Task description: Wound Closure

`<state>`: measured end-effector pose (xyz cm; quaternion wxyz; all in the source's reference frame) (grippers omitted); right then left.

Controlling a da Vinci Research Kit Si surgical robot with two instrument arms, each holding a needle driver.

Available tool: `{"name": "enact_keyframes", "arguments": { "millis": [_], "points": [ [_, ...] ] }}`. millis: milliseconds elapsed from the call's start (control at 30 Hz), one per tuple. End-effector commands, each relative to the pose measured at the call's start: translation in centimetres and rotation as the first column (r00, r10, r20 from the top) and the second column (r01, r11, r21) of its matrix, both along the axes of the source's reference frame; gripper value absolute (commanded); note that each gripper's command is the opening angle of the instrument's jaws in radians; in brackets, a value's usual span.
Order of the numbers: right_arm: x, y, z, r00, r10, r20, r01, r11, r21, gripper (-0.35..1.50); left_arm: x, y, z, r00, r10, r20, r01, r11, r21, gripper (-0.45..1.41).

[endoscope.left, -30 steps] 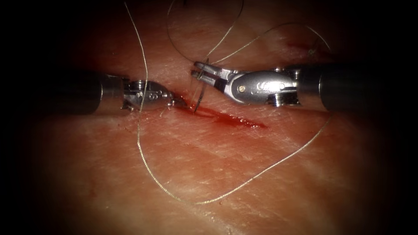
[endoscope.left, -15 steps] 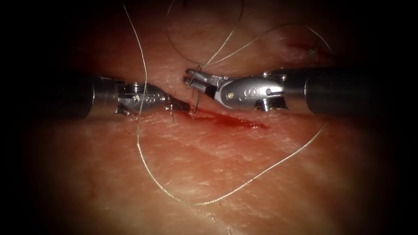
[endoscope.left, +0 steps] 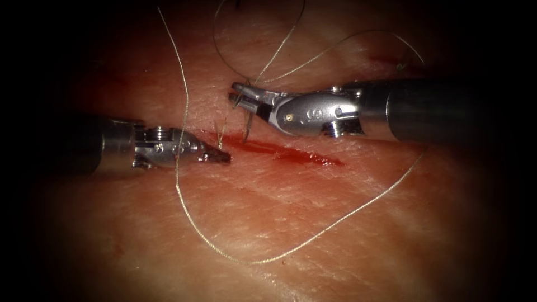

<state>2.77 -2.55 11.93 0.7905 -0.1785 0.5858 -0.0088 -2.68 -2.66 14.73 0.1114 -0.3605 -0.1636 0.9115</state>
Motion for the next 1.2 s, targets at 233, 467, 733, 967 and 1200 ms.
{"name": "enact_keyframes", "arguments": {
  "millis": [233,467,733,967,1200],
  "points": [
    [0.07,0.02,0.05,1.0,-0.002,0.001,0.002,1.0,0.001,-0.35,-0.08,-0.09,0.1,1.0,0.004,0.004,-0.004,1.0,0.005,-0.45],
    [0.09,-0.06,0.08,1.0,-0.004,-0.002,0.004,1.0,-0.007,-0.35,-0.09,-0.1,0.08,1.0,0.004,0.005,-0.004,1.0,0.006,-0.43],
    [0.1,-0.12,0.06,1.0,-0.014,-0.015,0.014,1.0,0.01,-0.35,-0.08,-0.09,0.08,1.0,0.006,0.006,-0.006,1.0,0.006,-0.42],
    [0.07,-0.06,-0.05,0.994,0.035,-0.107,-0.02,0.99,0.143,-0.35,-0.05,-0.09,0.12,1.0,0.007,0.009,-0.007,1.0,0.002,-0.42],
    [0.05,-0.01,-0.08,0.991,0.051,-0.123,-0.026,0.981,0.192,-0.35,-0.03,-0.11,0.14,1.0,0.01,0.007,-0.01,1.0,0.0,-0.43]
  ]
}}
